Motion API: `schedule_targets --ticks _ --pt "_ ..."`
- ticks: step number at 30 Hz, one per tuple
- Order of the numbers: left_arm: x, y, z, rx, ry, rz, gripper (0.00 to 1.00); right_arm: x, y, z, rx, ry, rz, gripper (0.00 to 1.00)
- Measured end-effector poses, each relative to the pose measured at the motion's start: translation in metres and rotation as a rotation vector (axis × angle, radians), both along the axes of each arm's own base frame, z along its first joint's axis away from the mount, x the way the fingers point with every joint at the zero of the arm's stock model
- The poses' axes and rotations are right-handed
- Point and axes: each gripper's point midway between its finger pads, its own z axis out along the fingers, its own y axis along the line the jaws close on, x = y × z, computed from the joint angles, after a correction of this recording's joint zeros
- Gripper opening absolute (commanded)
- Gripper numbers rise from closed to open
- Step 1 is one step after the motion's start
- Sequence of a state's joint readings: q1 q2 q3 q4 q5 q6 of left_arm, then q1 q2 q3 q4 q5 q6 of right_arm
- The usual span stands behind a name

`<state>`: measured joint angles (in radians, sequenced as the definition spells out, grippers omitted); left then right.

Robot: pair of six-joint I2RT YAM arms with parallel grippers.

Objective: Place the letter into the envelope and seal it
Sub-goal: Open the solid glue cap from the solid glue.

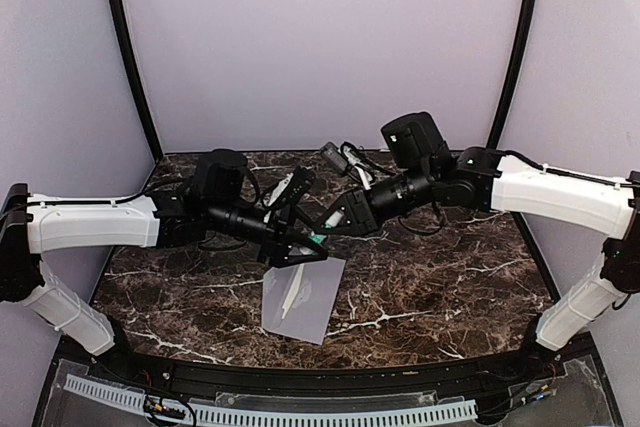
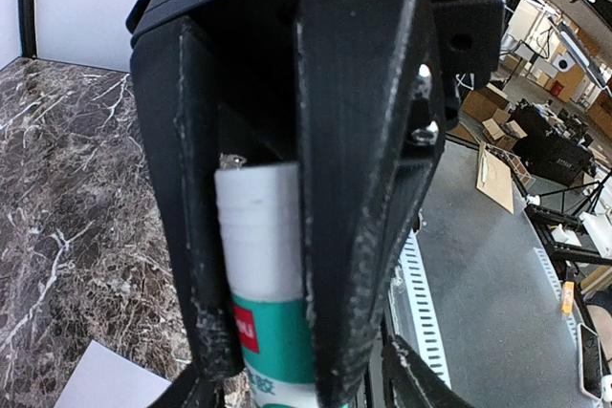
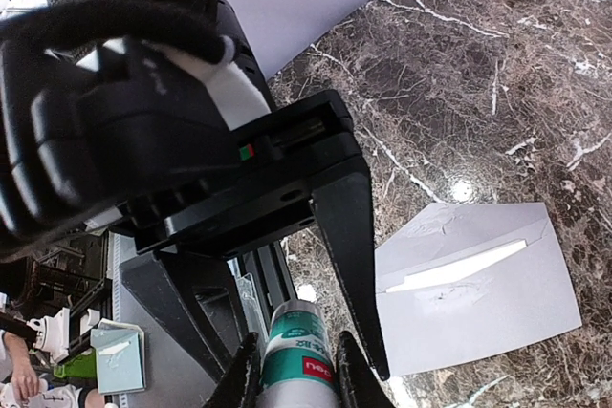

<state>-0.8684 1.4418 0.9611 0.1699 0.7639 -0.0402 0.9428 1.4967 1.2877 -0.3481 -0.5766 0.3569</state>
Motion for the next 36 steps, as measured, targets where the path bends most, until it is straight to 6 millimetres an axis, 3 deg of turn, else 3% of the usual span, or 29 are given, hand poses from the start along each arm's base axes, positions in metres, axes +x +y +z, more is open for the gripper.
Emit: schedule_targets --ticks 5,12,18,22,26,31,36 --pt "0.001 0.0 -0.001 0.004 -0.005 0.003 0.4 0.0 0.0 0.0 -0.002 -0.002 0.002 0.09" --pt "0.001 0.0 -0.002 0.011 0.015 0.014 0.11 0.0 0.0 -0.002 -0.011 -0.005 0.01 0.15" --pt "0.003 0.0 -0.004 0.017 0.022 0.027 0.03 0.001 0.001 -0.003 -0.012 -0.006 0.003 0.56" --pt "0.006 0.0 -0.003 0.013 0.012 0.043 0.02 0.006 -0.001 0.002 0.006 -0.018 -0.036 0.68" --pt "0.009 -0.001 -0.001 0.006 0.007 0.06 0.02 0.01 -0.011 0.009 0.052 -0.019 -0.097 0.66" --pt "0.014 0.0 -0.001 0.002 0.014 0.086 0.01 0.014 -0.022 0.026 0.139 -0.026 -0.173 0.49" --pt "0.02 0.003 0.004 -0.016 0.024 0.106 0.01 0.016 -0.02 0.037 0.204 -0.017 -0.192 0.47"
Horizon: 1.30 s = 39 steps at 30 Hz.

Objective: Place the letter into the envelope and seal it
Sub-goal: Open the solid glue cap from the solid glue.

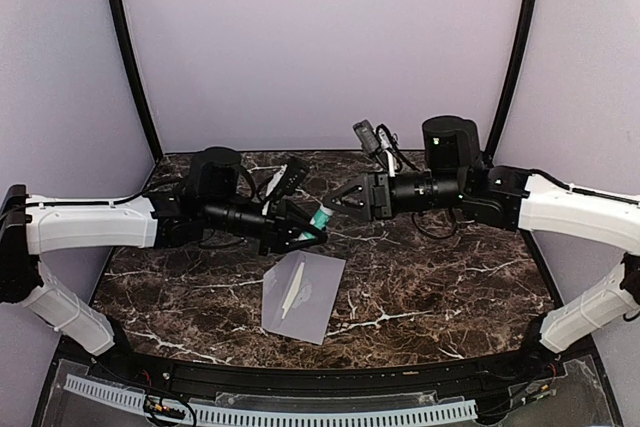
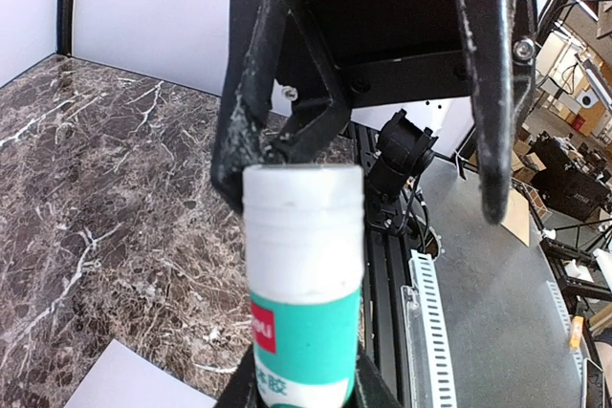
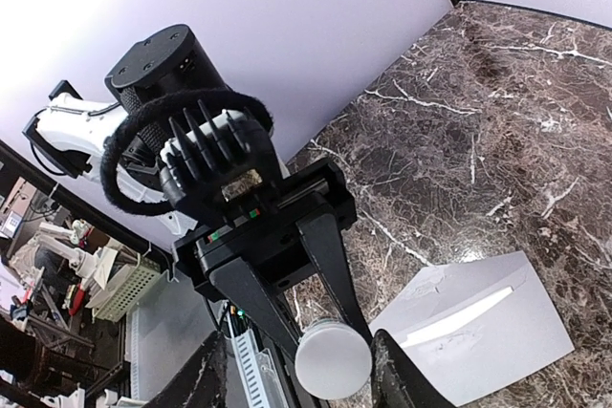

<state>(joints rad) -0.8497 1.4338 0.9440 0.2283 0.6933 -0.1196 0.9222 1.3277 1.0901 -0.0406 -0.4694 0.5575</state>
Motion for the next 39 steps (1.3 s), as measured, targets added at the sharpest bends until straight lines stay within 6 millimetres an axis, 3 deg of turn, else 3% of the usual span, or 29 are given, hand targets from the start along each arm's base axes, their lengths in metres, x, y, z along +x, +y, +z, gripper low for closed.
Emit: schedule_targets --ticks 4,9,20,25,27,30,32,34,37,39 --pt "0.004 0.004 0.006 -0.019 0.0 0.017 0.01 0.002 0.004 0.0 0.013 0.007 -0.003 0.45" --pt "0.006 0.005 0.005 -0.023 0.007 0.022 0.01 0.006 0.008 -0.009 -0.003 0.029 -0.009 0.32" --pt "0.005 0.005 0.006 -0.023 0.008 0.02 0.0 0.008 0.013 -0.013 0.001 0.032 -0.004 0.32" --pt "0.004 0.004 0.006 -0.026 0.008 0.014 0.0 0.01 0.013 -0.012 0.002 0.028 -0.015 0.18" --pt "0.004 0.004 0.006 -0.026 0.019 0.015 0.04 0.011 0.013 -0.013 -0.001 0.02 -0.019 0.13" --pt "0.005 0.005 0.006 -0.026 0.025 0.018 0.32 0.011 0.013 -0.013 -0.003 0.014 -0.021 0.11" --pt "0.005 0.005 0.006 -0.027 0.026 0.017 0.44 0.011 0.013 -0.013 -0.003 0.012 -0.02 0.1" --pt "0.004 0.005 0.006 -0.027 0.025 0.014 0.48 0.01 0.013 -0.013 -0.002 0.016 -0.012 0.1" --pt "0.004 0.005 0.006 -0.027 0.028 0.013 0.44 0.006 0.016 -0.014 -0.008 0.019 0.009 0.11" --pt "0.004 0.005 0.006 -0.027 0.03 0.012 0.33 0.004 0.021 -0.016 -0.017 0.017 0.026 0.11"
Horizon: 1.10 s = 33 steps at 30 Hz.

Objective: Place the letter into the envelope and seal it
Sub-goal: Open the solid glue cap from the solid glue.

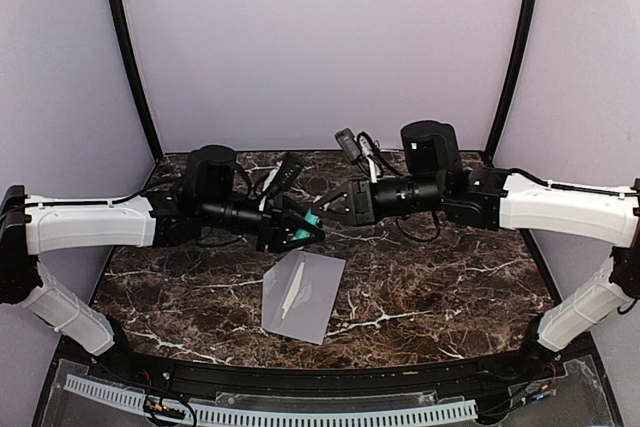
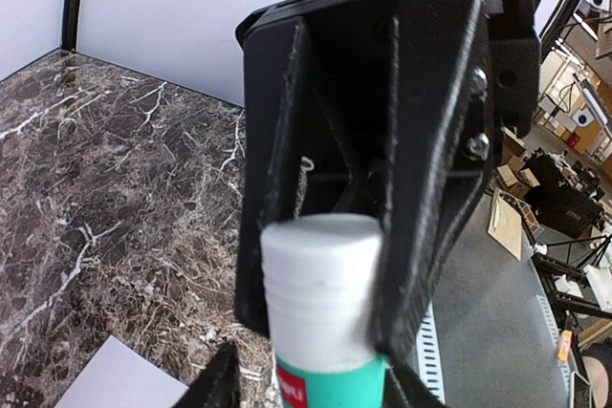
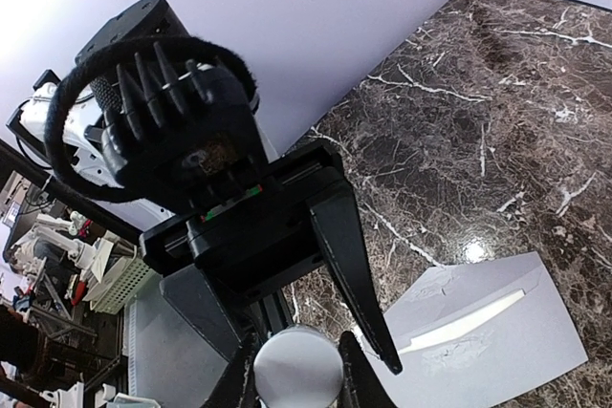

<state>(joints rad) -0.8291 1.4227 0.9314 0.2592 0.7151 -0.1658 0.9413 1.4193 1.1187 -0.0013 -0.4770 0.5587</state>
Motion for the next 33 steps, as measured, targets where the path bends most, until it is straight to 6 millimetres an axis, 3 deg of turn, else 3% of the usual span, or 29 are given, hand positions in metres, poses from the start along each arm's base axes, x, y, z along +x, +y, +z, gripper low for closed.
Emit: schedule_targets --ticks 3,8,12,17,24,33 --pt "-0.001 0.0 0.0 0.001 0.007 -0.003 0.22 -0.001 0.005 -0.005 -0.013 0.001 0.012 0.14" --pt "-0.001 0.0 -0.004 0.01 0.017 -0.002 0.01 0.001 0.006 -0.01 -0.029 -0.011 0.014 0.32" --pt "0.0 0.0 -0.004 0.011 0.019 -0.001 0.0 0.0 0.006 -0.01 -0.031 -0.005 0.015 0.39" --pt "0.0 0.0 -0.006 0.014 0.021 0.0 0.0 0.0 0.006 -0.01 -0.032 0.002 0.009 0.24" --pt "0.001 -0.001 -0.005 0.011 0.023 0.002 0.0 0.005 0.003 -0.009 -0.035 0.005 -0.03 0.12" --pt "0.003 -0.003 -0.001 0.001 0.014 0.006 0.0 0.01 -0.003 -0.005 -0.028 0.007 -0.078 0.1"
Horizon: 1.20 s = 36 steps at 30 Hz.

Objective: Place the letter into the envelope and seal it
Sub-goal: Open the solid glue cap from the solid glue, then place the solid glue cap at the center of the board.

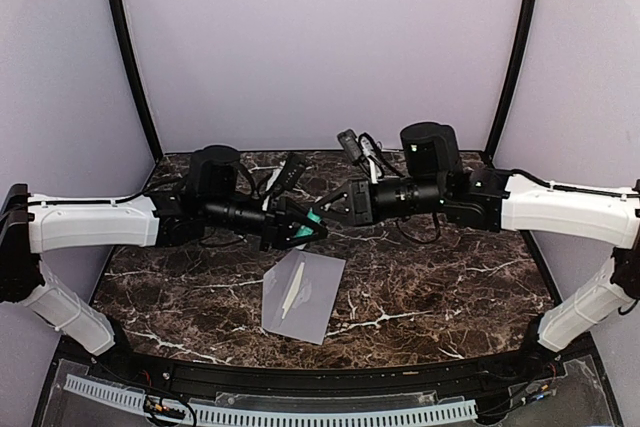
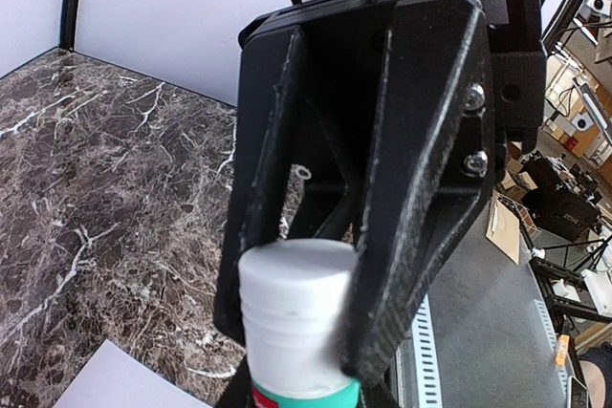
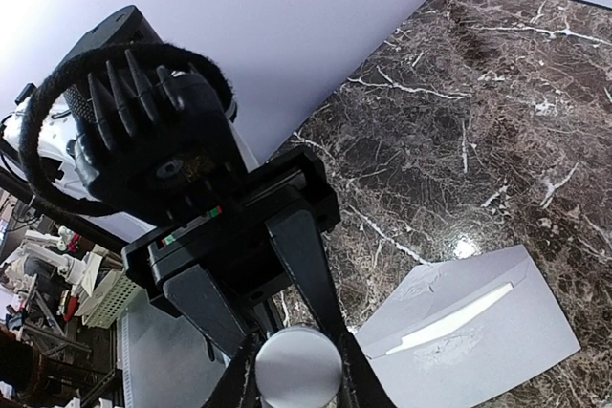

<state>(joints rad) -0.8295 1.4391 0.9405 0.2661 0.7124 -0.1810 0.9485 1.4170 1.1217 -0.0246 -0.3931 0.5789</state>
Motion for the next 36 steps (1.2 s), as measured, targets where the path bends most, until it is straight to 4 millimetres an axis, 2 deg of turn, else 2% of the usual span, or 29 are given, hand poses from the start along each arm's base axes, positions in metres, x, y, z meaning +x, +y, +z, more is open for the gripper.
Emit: schedule_targets --ticks 6,12,18,20,22,23,24,27,29,31,33,36 --pt "0.004 -0.002 0.003 -0.005 -0.013 0.014 0.0 0.007 -0.007 0.006 0.014 0.001 -0.013 0.09" --pt "0.004 0.0 -0.007 0.026 0.007 0.012 0.0 0.042 -0.042 0.028 0.036 -0.043 -0.158 0.09" --pt "0.006 0.001 -0.012 0.038 0.017 0.018 0.0 0.051 -0.059 0.03 -0.002 -0.08 -0.224 0.09" --pt "0.015 0.006 -0.011 0.037 0.027 0.04 0.0 0.058 -0.065 0.027 -0.039 -0.101 -0.257 0.09" --pt "0.036 0.021 -0.008 0.026 0.049 0.096 0.01 0.069 -0.073 0.02 -0.095 -0.126 -0.305 0.09" --pt "0.053 0.035 -0.003 0.014 0.06 0.148 0.02 0.077 -0.078 0.017 -0.122 -0.141 -0.335 0.09" --pt "0.068 0.048 0.002 0.003 0.062 0.198 0.03 0.084 -0.081 0.011 -0.152 -0.151 -0.358 0.09" --pt "0.117 0.107 0.029 -0.043 0.027 0.408 0.03 0.111 -0.096 -0.014 -0.239 -0.153 -0.431 0.09" --pt "0.135 0.141 0.05 -0.066 -0.013 0.528 0.03 0.14 -0.115 -0.04 -0.318 -0.136 -0.505 0.09" --pt "0.14 0.158 0.067 -0.077 -0.05 0.594 0.05 0.165 -0.136 -0.067 -0.393 -0.112 -0.574 0.09" --pt "0.139 0.165 0.08 -0.085 -0.085 0.627 0.05 0.188 -0.159 -0.094 -0.466 -0.084 -0.639 0.1" --pt "0.136 0.171 0.087 -0.084 -0.113 0.653 0.05 0.216 -0.189 -0.135 -0.567 -0.036 -0.719 0.11"
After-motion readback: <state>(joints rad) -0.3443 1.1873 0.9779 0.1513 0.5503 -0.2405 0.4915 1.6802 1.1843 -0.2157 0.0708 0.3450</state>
